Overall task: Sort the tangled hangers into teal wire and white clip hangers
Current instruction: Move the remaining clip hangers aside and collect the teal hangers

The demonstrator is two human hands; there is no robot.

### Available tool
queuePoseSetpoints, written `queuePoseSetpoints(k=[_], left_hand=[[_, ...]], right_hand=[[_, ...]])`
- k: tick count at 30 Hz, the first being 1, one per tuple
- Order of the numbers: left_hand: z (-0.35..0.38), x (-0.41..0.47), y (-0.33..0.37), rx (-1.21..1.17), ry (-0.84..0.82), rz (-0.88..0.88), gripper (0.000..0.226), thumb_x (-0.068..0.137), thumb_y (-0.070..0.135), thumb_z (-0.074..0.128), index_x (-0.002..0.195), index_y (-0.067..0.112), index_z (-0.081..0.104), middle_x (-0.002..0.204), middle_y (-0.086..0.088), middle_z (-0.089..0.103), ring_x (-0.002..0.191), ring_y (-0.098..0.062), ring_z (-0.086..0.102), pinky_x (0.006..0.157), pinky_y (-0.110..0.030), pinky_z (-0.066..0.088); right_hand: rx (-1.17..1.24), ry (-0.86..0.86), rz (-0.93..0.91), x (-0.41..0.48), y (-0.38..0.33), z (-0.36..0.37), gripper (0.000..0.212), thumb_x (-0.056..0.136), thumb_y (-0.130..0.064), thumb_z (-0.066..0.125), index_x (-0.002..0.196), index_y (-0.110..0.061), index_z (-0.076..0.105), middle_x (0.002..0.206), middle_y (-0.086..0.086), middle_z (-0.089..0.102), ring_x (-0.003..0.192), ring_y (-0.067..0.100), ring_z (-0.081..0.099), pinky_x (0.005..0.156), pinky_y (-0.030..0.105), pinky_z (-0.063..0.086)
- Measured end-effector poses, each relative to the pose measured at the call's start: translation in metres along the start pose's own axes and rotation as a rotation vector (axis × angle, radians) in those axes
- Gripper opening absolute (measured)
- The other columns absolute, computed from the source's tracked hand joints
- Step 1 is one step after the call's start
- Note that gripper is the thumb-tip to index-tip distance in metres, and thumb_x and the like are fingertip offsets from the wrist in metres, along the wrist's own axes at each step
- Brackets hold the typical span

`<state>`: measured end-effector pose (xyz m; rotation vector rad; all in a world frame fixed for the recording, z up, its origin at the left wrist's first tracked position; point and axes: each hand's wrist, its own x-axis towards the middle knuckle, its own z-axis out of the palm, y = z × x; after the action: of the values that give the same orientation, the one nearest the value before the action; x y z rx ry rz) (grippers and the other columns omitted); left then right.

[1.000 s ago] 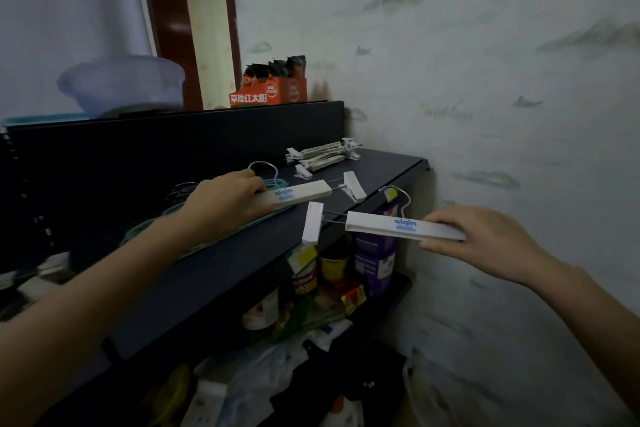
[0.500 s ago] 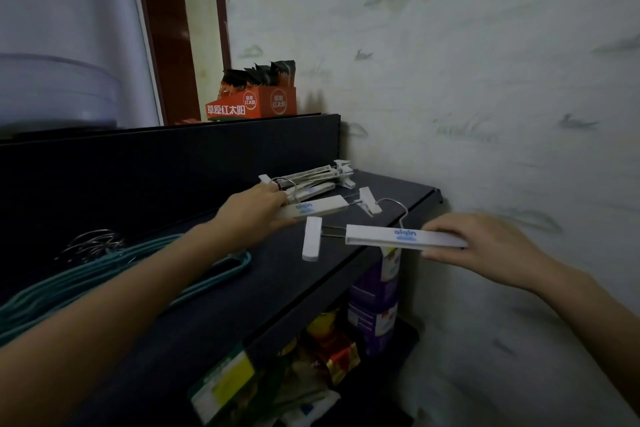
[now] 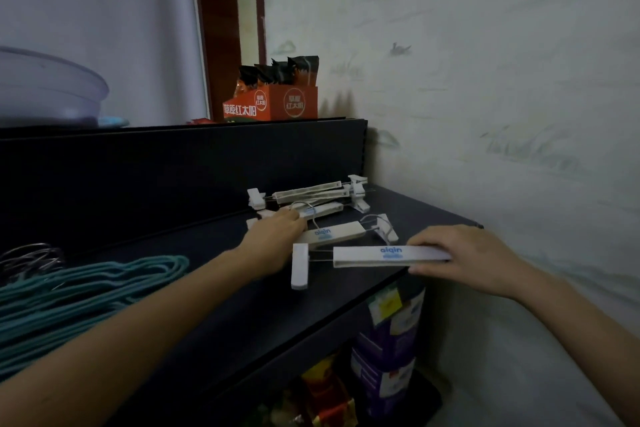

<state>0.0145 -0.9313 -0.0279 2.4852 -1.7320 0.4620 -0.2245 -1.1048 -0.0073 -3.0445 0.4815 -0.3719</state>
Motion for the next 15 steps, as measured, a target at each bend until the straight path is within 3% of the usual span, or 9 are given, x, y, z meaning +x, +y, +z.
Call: queuePoseSetpoints(k=[4, 9, 13, 15], left_hand=[[0.017, 0.029, 0.002, -0.022, 0.010, -0.067, 0.024, 0.095, 0.025, 0.048, 0.116, 0.014, 0.051, 0.124, -0.005, 0.049, 0.114, -0.020, 0.044, 0.088, -0.031, 0.040], [0.027, 0.057, 0.006, -0.026, -0.020, -0.149, 0.041, 0.093, 0.044, 0.044, 0.120, 0.014, 0.050, 0.124, -0.004, 0.049, 0.114, -0.019, 0.043, 0.087, -0.029, 0.039], [0.035, 0.073, 0.007, -0.034, -0.011, -0.195, 0.040, 0.092, 0.041, 0.047, 0.123, 0.016, 0.051, 0.123, -0.003, 0.049, 0.115, -0.018, 0.044, 0.090, -0.031, 0.041], [0.037, 0.080, 0.007, -0.043, 0.006, -0.205, 0.032, 0.093, 0.028, 0.050, 0.124, 0.017, 0.052, 0.122, -0.002, 0.049, 0.117, -0.018, 0.044, 0.092, -0.030, 0.040]], right_hand=[[-0.001, -0.016, -0.069, 0.032, 0.036, 0.009, 0.040, 0.079, -0.063, 0.052, 0.114, -0.043, 0.056, 0.112, -0.023, 0.059, 0.102, 0.003, 0.055, 0.085, 0.032, 0.047], [0.018, -0.029, -0.135, 0.071, 0.072, 0.025, 0.042, 0.080, -0.062, 0.053, 0.117, -0.042, 0.054, 0.117, -0.022, 0.058, 0.105, 0.004, 0.054, 0.084, 0.029, 0.046], [0.045, -0.034, -0.164, 0.096, 0.091, 0.038, 0.046, 0.081, -0.058, 0.055, 0.122, -0.038, 0.054, 0.121, -0.019, 0.057, 0.109, 0.006, 0.053, 0.087, 0.030, 0.046], [0.068, -0.054, -0.169, 0.107, 0.098, 0.042, 0.047, 0.082, -0.057, 0.055, 0.124, -0.038, 0.053, 0.121, -0.018, 0.056, 0.109, 0.006, 0.052, 0.087, 0.028, 0.046]])
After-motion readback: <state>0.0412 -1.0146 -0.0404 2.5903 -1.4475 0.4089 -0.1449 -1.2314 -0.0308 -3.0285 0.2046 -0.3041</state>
